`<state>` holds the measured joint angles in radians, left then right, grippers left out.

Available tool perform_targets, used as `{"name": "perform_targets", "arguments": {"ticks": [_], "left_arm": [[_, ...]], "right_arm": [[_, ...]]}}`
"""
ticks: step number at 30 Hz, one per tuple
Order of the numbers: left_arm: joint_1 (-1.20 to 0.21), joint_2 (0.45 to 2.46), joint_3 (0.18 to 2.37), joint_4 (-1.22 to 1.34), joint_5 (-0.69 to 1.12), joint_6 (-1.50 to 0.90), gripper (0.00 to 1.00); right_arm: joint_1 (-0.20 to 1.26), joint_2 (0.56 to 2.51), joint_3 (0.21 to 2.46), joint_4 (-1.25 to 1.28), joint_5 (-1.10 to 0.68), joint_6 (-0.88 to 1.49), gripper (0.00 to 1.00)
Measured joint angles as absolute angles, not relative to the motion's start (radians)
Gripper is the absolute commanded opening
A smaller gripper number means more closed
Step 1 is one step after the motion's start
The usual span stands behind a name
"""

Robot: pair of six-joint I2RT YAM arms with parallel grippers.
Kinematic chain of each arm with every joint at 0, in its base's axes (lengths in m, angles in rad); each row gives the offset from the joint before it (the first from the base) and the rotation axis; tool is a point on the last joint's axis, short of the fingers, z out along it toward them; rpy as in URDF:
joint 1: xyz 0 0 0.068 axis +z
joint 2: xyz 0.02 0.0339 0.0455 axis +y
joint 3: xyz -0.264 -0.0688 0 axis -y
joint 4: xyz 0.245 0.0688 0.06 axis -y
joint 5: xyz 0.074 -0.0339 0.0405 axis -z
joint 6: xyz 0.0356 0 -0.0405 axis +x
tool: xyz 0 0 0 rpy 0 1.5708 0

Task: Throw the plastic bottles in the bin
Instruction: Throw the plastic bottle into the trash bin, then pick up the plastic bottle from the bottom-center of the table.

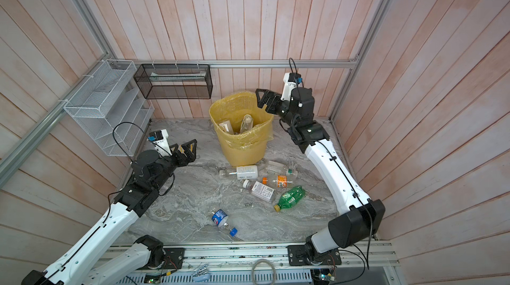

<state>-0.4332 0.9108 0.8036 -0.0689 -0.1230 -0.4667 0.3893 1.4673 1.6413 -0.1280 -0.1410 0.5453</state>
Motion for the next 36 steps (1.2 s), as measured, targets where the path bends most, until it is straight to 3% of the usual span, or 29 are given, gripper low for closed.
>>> {"name": "perform_targets", "arguments": {"ticks": [5,13,24,30,36], "left_arm": [[-0.548,0.908,0.818,-0.090,-0.210,-0.476,1.00],[-0.822,0.915,0.840,-0.223,-0.424,-0.620,1.00],[-1.310,1.069,0.833,-0.541,-0.653,-1.338,1.00],[-1.430,1.209,0.796,-0.636,-0.626,-1.672,1.00],[-1.498,1.224,0.796,-0.707,-0.616,-1.884,1.00]], "right_arm": [[0.382,1.415,1.637,-0.121,-0.123,0.504,0.98],[0.302,1.211,1.227,-0.082,-0.105,0.439,0.99],[0.246,0.891,0.829,-0.083,0.009,0.333,0.99],[0.239,0.850,0.756,-0.079,0.025,0.312,0.99],[0.239,0.836,0.736,-0.072,0.022,0.299,0.99]]}}
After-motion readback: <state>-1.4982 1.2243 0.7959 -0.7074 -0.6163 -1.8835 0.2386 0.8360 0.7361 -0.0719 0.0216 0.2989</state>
